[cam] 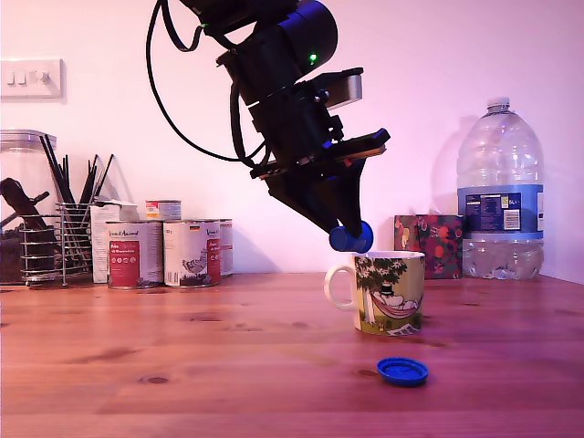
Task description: Pick up the coffee capsules from the table one by one and drop them inside the nearest coffee cup
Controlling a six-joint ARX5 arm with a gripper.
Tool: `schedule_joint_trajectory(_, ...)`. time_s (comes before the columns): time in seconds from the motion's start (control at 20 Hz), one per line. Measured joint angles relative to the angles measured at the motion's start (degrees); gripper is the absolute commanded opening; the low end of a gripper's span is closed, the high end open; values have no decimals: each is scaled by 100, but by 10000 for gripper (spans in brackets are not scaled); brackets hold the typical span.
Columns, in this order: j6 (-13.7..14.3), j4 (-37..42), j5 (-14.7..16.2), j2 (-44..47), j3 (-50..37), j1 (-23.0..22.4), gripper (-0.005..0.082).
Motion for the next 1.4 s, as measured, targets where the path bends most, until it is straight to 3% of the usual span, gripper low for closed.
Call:
schedule_joint_trajectory(0.5, -37, 363, -37, -11, -9, 76, 198)
schedule_joint_trajectory(0.8, -42, 1161, -37, -11, -15, 68, 198)
schedule_joint_trajectory(0.9, 72, 1276, -37, -11, -15, 37, 198)
schedule_joint_trajectory(1.2, 120, 1287, 0, -11, -15, -26, 198)
schedule_joint_trajectory(1.4, 127, 570, 24, 168, 396, -26, 198)
